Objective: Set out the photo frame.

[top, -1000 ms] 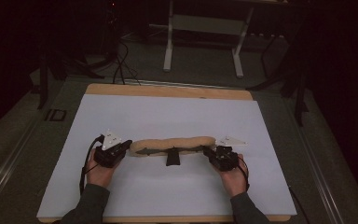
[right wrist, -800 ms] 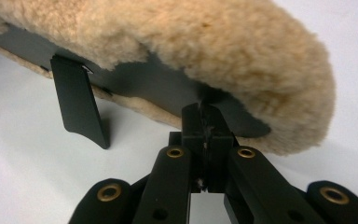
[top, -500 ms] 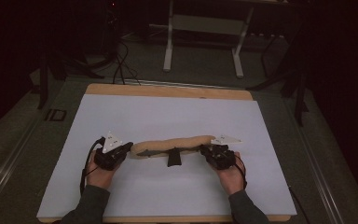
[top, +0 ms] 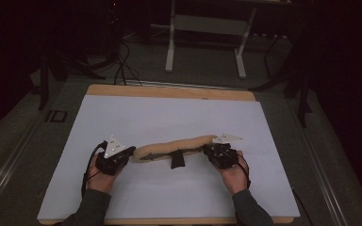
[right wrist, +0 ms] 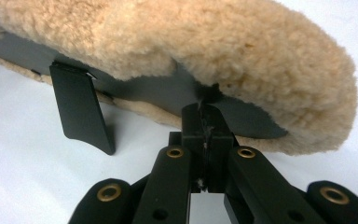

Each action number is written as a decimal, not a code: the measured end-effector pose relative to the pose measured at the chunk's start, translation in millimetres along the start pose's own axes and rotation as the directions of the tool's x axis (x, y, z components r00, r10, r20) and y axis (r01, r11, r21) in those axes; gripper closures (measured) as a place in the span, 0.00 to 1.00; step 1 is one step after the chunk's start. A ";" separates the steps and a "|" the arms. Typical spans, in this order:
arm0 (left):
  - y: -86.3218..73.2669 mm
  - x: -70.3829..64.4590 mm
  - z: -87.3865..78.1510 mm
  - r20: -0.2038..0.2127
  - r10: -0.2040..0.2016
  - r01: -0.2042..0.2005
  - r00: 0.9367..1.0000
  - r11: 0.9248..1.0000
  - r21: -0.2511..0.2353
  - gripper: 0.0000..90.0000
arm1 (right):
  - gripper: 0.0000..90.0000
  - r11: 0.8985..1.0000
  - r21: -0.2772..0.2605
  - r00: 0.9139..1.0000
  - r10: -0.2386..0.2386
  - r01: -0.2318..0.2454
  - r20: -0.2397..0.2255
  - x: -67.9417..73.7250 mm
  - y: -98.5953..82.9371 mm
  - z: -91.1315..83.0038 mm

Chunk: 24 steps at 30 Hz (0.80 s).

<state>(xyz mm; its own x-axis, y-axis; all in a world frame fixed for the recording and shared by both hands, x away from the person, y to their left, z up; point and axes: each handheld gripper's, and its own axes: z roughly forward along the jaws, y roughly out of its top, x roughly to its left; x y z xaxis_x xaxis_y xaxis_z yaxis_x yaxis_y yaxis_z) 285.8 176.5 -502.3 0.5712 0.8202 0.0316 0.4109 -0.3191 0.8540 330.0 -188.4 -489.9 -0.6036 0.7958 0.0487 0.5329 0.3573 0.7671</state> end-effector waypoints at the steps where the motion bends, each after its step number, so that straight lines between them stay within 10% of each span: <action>1: -0.2 -0.2 -0.2 0.002 -0.001 0.001 1.000 1.000 0.000 1.00 | 0.99 1.000 0.002 1.000 0.000 0.000 0.001 0.1 0.4 0.2; 24: -3.9 -18.7 -6.2 0.020 0.023 -0.023 1.000 1.000 -0.012 1.00 | 0.99 1.000 0.028 1.000 -0.009 0.010 -0.004 4.4 10.9 5.5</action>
<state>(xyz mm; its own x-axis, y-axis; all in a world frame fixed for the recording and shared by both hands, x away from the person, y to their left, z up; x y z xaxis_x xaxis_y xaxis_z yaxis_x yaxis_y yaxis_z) 269.1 165.4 -503.0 0.5950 0.8027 0.0407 0.3889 -0.3318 0.8594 336.4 -178.3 -484.9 -0.6108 0.7905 0.0438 0.5437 0.3786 0.7491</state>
